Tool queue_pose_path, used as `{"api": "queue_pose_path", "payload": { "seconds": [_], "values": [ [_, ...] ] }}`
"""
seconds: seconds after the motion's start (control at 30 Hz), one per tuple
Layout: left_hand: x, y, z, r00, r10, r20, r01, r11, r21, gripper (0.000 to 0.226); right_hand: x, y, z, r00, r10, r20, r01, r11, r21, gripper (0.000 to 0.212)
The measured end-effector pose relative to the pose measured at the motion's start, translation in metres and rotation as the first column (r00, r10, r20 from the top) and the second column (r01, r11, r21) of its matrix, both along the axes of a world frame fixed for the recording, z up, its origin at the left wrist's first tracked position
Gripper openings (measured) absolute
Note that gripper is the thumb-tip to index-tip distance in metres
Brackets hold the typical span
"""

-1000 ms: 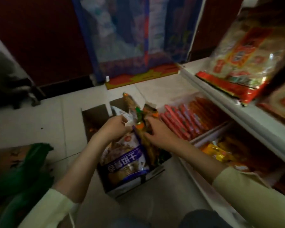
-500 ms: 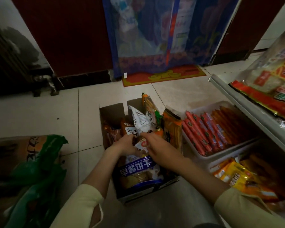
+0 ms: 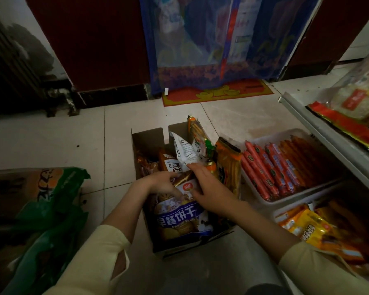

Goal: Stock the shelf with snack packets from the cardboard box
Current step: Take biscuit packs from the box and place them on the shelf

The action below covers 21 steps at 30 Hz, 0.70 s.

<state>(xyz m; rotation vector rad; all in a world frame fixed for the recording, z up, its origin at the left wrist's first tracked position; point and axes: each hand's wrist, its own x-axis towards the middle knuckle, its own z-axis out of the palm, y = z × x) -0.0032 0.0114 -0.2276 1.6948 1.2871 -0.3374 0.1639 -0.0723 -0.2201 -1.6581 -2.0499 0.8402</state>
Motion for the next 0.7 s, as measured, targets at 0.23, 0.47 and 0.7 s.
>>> {"api": "queue_pose_path", "payload": {
  "seconds": [0.23, 0.47, 0.7],
  "values": [
    [-0.009, -0.007, -0.003, 0.995, 0.008, 0.104, -0.015, 0.998, 0.063, 0.067, -0.012, 0.007, -0.011, 0.996, -0.066, -0.055, 0.062, 0.995, -0.079, 0.101],
    [-0.011, -0.010, -0.005, 0.996, -0.007, 0.093, -0.001, 0.997, 0.079, 0.073, -0.012, 0.002, -0.026, 0.857, -0.302, -0.417, 0.121, 0.906, -0.406, 0.121],
    [-0.014, -0.009, 0.011, 0.994, 0.049, 0.093, -0.044, 0.998, -0.052, 0.052, -0.007, 0.004, -0.037, 0.832, -0.391, -0.394, 0.138, 0.833, -0.536, 0.066]
  ]
}}
